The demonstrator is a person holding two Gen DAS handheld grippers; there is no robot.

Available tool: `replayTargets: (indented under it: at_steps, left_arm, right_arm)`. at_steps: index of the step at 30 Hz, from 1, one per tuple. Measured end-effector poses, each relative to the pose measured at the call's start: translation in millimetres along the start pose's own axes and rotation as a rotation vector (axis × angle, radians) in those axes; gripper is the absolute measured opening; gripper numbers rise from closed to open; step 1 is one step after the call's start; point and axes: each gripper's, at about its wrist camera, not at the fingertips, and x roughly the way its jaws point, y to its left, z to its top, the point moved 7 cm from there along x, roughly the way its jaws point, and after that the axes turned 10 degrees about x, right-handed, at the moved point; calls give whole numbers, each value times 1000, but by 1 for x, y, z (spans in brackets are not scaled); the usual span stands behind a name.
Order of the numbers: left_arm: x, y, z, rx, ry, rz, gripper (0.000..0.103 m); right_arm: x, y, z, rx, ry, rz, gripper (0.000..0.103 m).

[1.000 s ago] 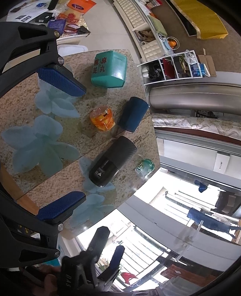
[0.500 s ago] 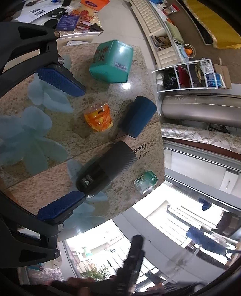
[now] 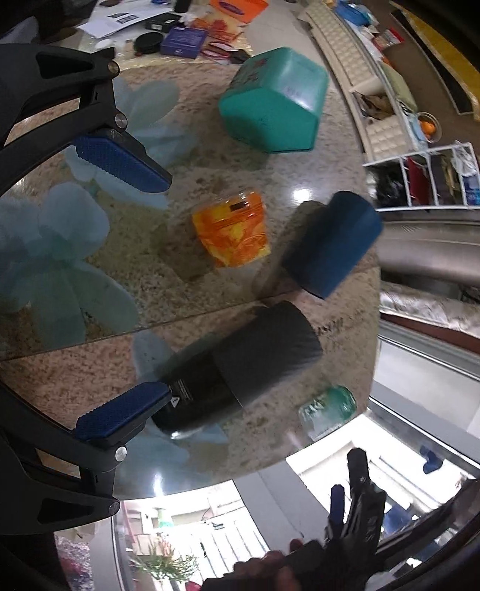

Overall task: Flip cup upright
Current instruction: 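Reach the right gripper to the green-labeled clear cup and close on it, then lift the green-labeled cup with the right gripper toward the left gripper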

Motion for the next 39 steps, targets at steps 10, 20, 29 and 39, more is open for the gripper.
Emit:
replayTargets:
  at_steps: [10, 20, 29, 39]
  left_arm:
    - [28, -9, -11, -30, 50, 18, 103]
    - [29, 4, -14, -80, 69, 29, 103]
    - [24, 9, -20, -90, 71, 26, 103]
    - [0, 3, -24, -27, 30, -18, 103]
  right_arm:
    - [77, -29, 37, -6, 180, -18, 95]
    - [83, -45, 37, 39, 296, 12, 59]
    - [60, -56, 29, 51, 268, 38, 57]
    - [-8, -47, 6, 75, 180, 83, 57]
